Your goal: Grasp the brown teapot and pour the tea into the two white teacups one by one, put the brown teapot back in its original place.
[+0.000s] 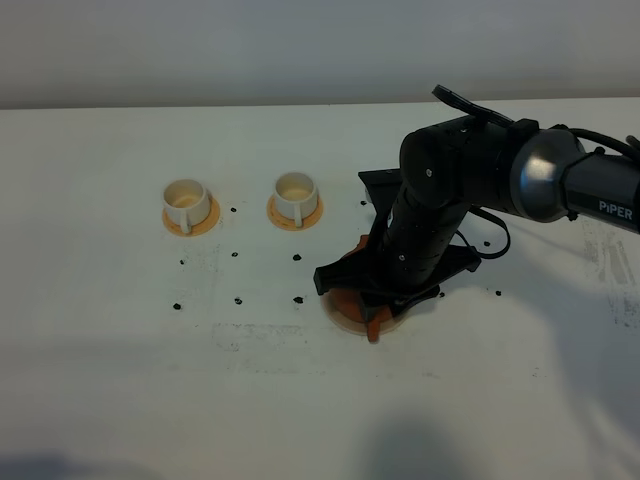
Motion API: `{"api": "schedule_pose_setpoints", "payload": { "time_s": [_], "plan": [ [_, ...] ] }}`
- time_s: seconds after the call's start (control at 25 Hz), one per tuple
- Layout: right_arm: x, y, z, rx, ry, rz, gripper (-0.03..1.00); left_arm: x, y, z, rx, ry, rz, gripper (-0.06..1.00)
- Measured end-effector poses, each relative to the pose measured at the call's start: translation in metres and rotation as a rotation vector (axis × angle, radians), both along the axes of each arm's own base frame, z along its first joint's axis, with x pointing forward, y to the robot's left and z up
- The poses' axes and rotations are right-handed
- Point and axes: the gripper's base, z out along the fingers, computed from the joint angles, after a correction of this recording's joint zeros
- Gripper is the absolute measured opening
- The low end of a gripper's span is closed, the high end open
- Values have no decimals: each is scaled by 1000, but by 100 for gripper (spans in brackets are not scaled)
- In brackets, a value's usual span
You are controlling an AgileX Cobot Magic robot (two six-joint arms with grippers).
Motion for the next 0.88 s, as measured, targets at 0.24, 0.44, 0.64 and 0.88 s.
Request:
{"api": "schedule_pose_setpoints", "payload": {
  "time_s": [0.24, 0.44, 0.64, 0.88],
  "plan": [
    [0, 0, 0, -2, -2, 4, 42, 0, 0, 0, 0, 0, 0, 31],
    [0, 0, 0, -3, -3, 7, 45, 0, 0, 0, 0, 0, 0, 31],
    [1, 2, 3, 5, -1, 10, 46, 0, 0, 0, 0, 0, 0, 31],
    [1, 5, 5, 8, -1, 15, 46, 0, 0, 0, 0, 0, 0, 31]
  ]
}}
